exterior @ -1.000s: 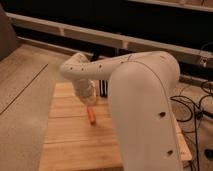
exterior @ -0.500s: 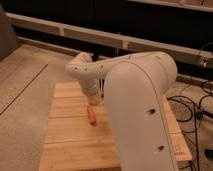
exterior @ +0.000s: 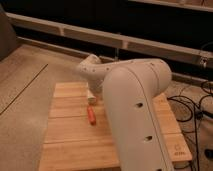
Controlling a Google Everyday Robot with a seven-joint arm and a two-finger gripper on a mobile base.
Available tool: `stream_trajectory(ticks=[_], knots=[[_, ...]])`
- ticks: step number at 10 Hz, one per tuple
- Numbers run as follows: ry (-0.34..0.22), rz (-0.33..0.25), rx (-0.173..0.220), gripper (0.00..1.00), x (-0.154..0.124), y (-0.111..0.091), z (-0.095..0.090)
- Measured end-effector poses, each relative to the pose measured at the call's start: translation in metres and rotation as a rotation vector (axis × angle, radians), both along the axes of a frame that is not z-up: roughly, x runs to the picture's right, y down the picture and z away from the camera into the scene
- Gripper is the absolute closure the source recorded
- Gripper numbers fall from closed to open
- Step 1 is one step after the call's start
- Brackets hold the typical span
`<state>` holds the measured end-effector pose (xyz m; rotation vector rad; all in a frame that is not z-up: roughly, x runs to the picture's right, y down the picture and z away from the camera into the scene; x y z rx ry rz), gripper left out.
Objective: Push the eraser across the table
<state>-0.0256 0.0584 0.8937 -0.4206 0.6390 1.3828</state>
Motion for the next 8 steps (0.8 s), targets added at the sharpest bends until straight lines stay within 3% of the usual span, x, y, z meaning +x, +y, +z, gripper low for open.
stream_trajectory(ticks=[3,8], knots=[[-0.103,0.020,-0.001,1.00,-0.007,0.004,0.031],[-0.180,0.012,-0.037,1.00,0.021,0.012,0.057]])
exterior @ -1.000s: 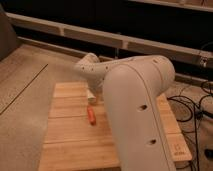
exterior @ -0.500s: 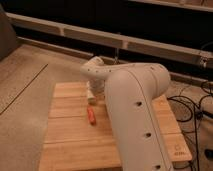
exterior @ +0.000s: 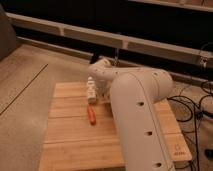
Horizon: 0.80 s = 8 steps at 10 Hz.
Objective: Push the eraser across the table
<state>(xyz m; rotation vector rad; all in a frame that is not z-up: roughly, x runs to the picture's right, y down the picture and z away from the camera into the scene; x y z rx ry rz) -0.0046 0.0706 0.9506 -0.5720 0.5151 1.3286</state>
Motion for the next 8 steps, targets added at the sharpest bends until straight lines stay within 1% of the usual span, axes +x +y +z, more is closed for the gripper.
stream_trajectory(ticks=[3,5,8], knots=[[-0.047,0.001,-0.009,1.00,0.014,0.006,0.020],[-0.081,-0.016,0.006,1.00,0.026,-0.002,0.035],[-0.122,-0.049,0.033,1.00,0.040,-0.018,0.049]])
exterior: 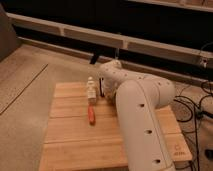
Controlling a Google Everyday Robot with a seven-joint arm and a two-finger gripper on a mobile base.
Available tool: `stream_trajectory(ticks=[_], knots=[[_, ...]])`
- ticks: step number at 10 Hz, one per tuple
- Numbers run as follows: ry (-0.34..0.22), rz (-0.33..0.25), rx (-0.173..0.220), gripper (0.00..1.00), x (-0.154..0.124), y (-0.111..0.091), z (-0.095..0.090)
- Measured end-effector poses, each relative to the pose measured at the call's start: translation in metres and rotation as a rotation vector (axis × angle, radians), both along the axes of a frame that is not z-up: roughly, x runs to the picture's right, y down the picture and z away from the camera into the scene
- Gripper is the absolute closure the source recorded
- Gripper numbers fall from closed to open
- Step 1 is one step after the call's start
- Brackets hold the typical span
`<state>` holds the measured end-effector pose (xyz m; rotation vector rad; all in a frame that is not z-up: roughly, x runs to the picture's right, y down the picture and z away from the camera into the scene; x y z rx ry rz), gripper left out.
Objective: Push the eraser across the table
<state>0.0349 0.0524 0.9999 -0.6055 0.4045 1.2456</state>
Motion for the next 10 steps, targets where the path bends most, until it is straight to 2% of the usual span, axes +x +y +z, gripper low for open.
stream_trajectory(ticks=[4,5,7,10], knots=[[-0.063,-0.047,0.051,1.00,0.002,-0.031,0.017],[-0.080,-0.068,0.064,0.96,0.001,-0.042,0.019],[-0.090,-0.076,0.060,0.93,-0.005,-0.045,0.018],[-0.088,-0.078,0.061,0.66,-0.004,-0.045,0.018]])
